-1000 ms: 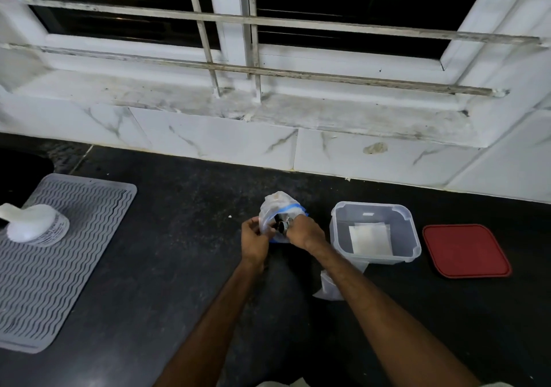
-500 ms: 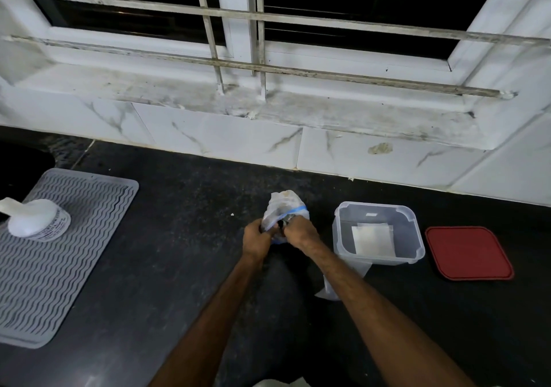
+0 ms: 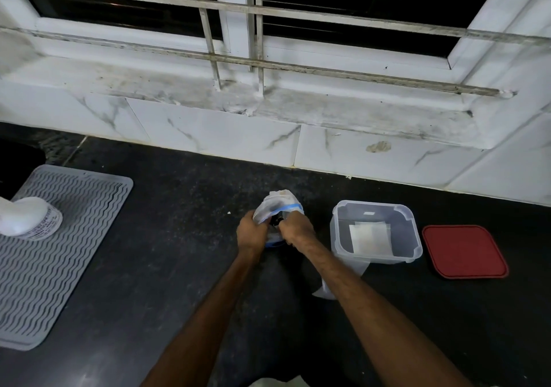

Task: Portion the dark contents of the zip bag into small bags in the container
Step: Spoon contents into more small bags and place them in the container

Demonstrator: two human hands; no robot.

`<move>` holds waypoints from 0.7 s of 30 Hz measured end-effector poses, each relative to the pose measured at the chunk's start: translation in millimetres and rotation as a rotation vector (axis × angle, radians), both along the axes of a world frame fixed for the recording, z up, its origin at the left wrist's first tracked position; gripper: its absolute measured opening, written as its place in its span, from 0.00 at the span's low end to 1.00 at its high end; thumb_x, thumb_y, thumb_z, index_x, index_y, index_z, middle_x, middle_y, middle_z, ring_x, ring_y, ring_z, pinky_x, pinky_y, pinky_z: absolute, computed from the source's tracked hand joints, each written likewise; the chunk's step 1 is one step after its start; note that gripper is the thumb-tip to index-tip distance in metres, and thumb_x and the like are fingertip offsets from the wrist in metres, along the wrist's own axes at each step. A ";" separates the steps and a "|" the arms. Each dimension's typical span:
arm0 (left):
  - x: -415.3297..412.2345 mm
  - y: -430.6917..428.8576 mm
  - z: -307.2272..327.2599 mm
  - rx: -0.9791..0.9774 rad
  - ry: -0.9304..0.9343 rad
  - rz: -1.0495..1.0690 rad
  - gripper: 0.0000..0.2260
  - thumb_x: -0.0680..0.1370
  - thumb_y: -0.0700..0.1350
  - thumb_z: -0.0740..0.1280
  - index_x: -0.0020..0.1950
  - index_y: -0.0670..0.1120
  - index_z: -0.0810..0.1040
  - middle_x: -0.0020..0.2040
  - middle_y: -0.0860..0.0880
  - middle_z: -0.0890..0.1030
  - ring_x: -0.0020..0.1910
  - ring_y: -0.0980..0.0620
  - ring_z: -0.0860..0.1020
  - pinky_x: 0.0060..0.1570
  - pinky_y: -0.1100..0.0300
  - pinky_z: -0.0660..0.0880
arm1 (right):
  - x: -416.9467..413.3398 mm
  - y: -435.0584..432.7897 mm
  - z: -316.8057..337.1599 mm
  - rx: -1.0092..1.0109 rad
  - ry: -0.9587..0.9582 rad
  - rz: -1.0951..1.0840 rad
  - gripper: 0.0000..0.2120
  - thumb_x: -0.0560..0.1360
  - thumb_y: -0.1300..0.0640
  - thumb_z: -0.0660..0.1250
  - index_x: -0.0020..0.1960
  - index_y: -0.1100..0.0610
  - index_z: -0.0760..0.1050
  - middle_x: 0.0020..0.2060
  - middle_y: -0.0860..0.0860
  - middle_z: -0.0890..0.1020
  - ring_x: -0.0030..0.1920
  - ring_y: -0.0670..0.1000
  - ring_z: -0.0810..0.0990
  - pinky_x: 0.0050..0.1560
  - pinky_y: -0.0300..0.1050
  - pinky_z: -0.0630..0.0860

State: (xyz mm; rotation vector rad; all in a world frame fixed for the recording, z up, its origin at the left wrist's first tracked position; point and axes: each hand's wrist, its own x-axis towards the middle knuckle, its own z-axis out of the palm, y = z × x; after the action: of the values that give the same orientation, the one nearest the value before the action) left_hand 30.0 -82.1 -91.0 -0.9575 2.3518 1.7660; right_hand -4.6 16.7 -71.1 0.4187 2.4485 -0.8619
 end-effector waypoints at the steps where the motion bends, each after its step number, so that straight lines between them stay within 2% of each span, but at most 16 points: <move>1: -2.6 -0.4 -2.4 -0.041 -0.037 -0.046 0.12 0.78 0.46 0.67 0.59 0.42 0.80 0.52 0.44 0.83 0.51 0.46 0.81 0.50 0.54 0.78 | 0.3 -0.2 0.2 0.012 0.001 0.004 0.14 0.78 0.52 0.62 0.57 0.59 0.75 0.46 0.56 0.79 0.46 0.54 0.78 0.46 0.47 0.74; 3: -8.3 -3.8 -3.8 -0.076 -0.136 -0.092 0.13 0.78 0.44 0.66 0.60 0.41 0.81 0.53 0.42 0.83 0.53 0.43 0.81 0.52 0.53 0.77 | 0.7 -1.5 -1.2 0.027 0.003 0.015 0.15 0.78 0.50 0.61 0.60 0.59 0.74 0.52 0.56 0.80 0.52 0.55 0.79 0.50 0.47 0.75; 5: -13.7 -10.2 -10.7 -0.029 -0.195 -0.078 0.13 0.76 0.42 0.66 0.59 0.39 0.80 0.53 0.41 0.83 0.52 0.41 0.81 0.53 0.51 0.79 | 1.9 -3.6 -0.8 0.024 -0.001 0.011 0.16 0.79 0.49 0.61 0.61 0.59 0.74 0.55 0.56 0.80 0.54 0.55 0.79 0.52 0.46 0.75; 8: -19.7 -19.7 -19.1 0.033 -0.215 -0.029 0.13 0.74 0.41 0.68 0.57 0.37 0.80 0.53 0.38 0.82 0.51 0.41 0.81 0.53 0.45 0.80 | 1.3 -6.4 -1.7 0.005 -0.022 0.003 0.15 0.79 0.51 0.61 0.61 0.59 0.74 0.55 0.56 0.80 0.55 0.55 0.79 0.55 0.47 0.76; 10: -19.7 -21.8 -13.5 0.089 -0.217 -0.024 0.13 0.75 0.39 0.70 0.57 0.34 0.80 0.53 0.37 0.83 0.51 0.40 0.82 0.51 0.47 0.80 | 0.0 -6.7 -4.1 -0.046 -0.043 -0.030 0.13 0.78 0.54 0.62 0.60 0.58 0.75 0.54 0.56 0.80 0.53 0.55 0.80 0.55 0.49 0.77; 13: -16.7 -20.8 -3.5 0.259 -0.237 -0.046 0.13 0.74 0.37 0.73 0.55 0.32 0.79 0.46 0.40 0.82 0.42 0.45 0.81 0.35 0.60 0.80 | -1.2 -2.1 -5.8 -0.160 -0.092 -0.119 0.04 0.76 0.57 0.63 0.46 0.56 0.76 0.44 0.55 0.80 0.40 0.52 0.78 0.42 0.43 0.76; 15: -15.3 -20.2 -3.5 0.323 -0.255 -0.072 0.15 0.73 0.38 0.74 0.56 0.32 0.80 0.41 0.41 0.82 0.36 0.48 0.80 0.31 0.61 0.79 | -1.3 2.8 -4.9 -0.207 -0.116 -0.168 0.10 0.77 0.57 0.62 0.36 0.54 0.71 0.34 0.52 0.76 0.31 0.48 0.72 0.28 0.35 0.71; 17: -15.0 -17.2 -2.8 0.336 -0.270 -0.064 0.13 0.74 0.38 0.73 0.56 0.34 0.80 0.38 0.43 0.81 0.34 0.48 0.80 0.31 0.59 0.79 | 1.0 6.5 -1.1 -0.221 -0.147 -0.193 0.14 0.78 0.56 0.61 0.34 0.54 0.69 0.30 0.50 0.73 0.27 0.46 0.69 0.17 0.32 0.63; 21: -14.6 -10.6 1.5 0.330 -0.252 0.035 0.08 0.77 0.39 0.69 0.54 0.39 0.77 0.38 0.43 0.80 0.34 0.46 0.79 0.33 0.55 0.77 | 4.2 7.7 7.7 -0.146 -0.133 -0.059 0.09 0.74 0.56 0.63 0.41 0.60 0.78 0.33 0.53 0.79 0.26 0.49 0.71 0.24 0.39 0.68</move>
State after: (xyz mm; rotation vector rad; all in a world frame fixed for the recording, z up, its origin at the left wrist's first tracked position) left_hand 15.4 -92.8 -89.5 -1.0957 1.8334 1.8428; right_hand -0.4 24.4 -63.4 0.4807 2.2456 -0.9971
